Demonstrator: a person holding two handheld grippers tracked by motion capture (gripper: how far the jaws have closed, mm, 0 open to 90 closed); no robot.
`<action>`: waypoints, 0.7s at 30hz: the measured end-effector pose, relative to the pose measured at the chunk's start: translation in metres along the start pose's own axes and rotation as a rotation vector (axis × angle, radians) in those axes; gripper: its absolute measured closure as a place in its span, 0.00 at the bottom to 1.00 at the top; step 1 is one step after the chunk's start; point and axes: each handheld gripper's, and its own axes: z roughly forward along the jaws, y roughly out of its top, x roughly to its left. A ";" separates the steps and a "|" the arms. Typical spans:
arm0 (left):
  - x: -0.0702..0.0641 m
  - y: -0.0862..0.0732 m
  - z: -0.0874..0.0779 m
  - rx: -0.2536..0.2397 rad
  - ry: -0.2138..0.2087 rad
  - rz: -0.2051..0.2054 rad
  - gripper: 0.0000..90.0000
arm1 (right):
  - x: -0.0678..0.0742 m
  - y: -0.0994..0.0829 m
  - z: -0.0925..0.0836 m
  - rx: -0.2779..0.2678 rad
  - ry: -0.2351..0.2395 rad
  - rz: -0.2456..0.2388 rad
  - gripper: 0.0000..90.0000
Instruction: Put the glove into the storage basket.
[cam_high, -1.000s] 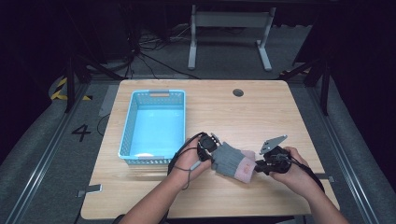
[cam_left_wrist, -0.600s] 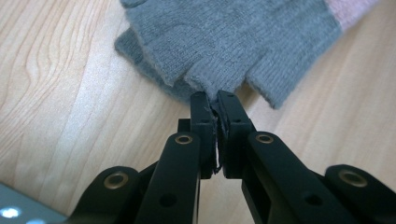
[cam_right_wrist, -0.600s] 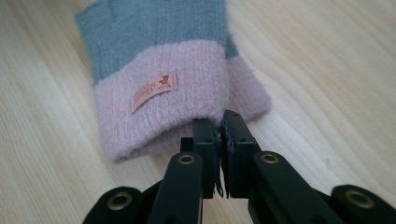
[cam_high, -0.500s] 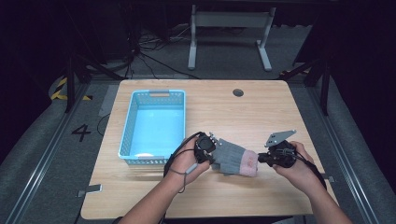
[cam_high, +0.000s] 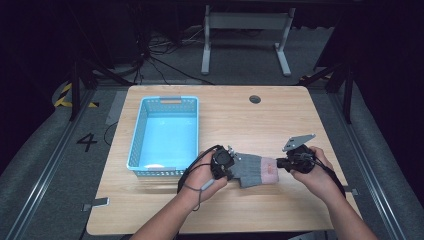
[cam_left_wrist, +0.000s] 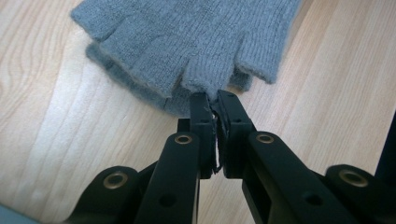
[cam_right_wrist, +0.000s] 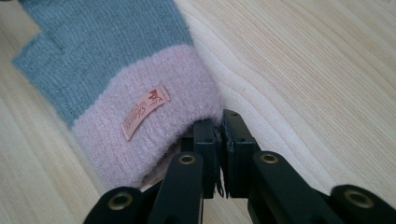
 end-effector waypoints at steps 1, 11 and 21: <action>0.001 0.000 0.002 0.009 -0.004 0.001 0.96 | -0.001 0.000 0.001 0.002 -0.001 0.005 0.96; 0.005 -0.001 0.010 0.034 -0.015 -0.014 0.96 | -0.004 0.000 0.012 0.006 -0.001 0.009 0.96; 0.009 -0.004 0.019 0.078 -0.028 -0.033 0.93 | -0.005 -0.002 0.020 0.021 0.003 0.004 0.94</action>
